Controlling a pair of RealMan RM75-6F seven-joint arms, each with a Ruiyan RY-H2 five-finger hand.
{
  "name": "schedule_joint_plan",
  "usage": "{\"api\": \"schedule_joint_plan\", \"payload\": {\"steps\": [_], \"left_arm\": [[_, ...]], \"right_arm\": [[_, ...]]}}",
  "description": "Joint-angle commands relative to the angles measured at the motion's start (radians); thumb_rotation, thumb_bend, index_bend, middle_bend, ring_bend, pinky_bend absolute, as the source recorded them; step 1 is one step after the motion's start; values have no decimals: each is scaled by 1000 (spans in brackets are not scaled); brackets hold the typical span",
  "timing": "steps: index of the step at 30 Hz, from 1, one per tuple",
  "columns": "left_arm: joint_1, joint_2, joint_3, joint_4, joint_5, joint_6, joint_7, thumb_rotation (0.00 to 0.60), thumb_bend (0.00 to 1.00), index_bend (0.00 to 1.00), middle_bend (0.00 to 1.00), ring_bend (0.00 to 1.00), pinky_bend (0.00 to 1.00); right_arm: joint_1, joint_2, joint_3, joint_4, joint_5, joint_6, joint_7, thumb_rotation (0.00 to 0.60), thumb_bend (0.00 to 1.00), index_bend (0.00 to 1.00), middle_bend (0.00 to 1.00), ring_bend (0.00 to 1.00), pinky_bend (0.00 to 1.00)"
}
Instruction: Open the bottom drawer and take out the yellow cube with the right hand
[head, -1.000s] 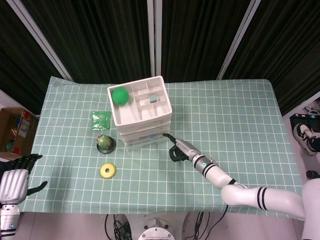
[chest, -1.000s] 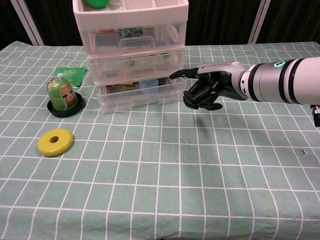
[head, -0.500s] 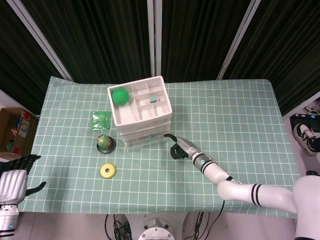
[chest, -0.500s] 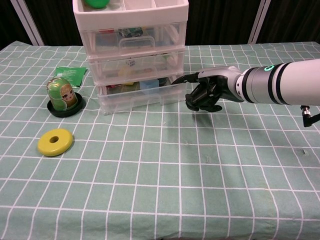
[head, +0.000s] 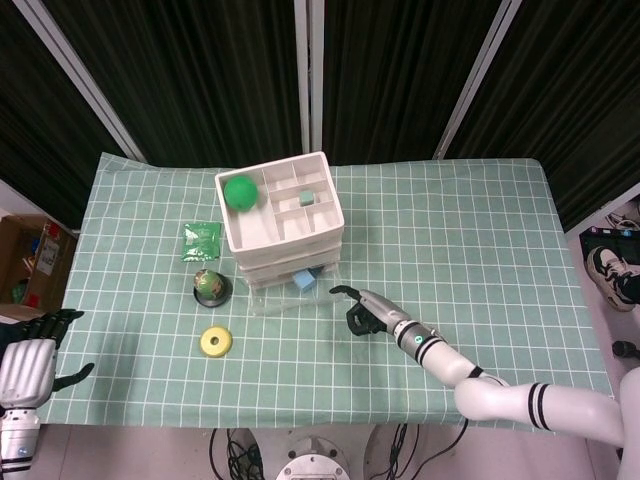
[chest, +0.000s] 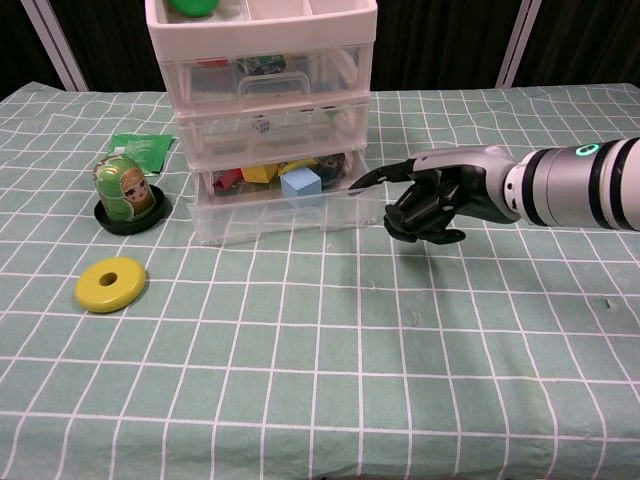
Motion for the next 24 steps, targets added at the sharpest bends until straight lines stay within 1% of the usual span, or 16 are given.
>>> {"api": "schedule_joint_plan", "payload": {"steps": [1,11,24], "left_arm": [[1,-2,0,3,-1,0,-2,600,125,224,197,180,209],[2,-6,1,7,-2,0,-4,600,124,224,197,180,209],[2,-8,1,10,-3,-1,-6,600,124,224,197,180,209]], "right_arm": [[-24,18,-2,-24,-31,-7,23,600,663,150,721,844,906],[-78,56,-17,-63,-117,-26,71,600,663,156,721,844,907],[-129,69,-24,-88,-205,-24,127,600,663,160,721,844,909]]}}
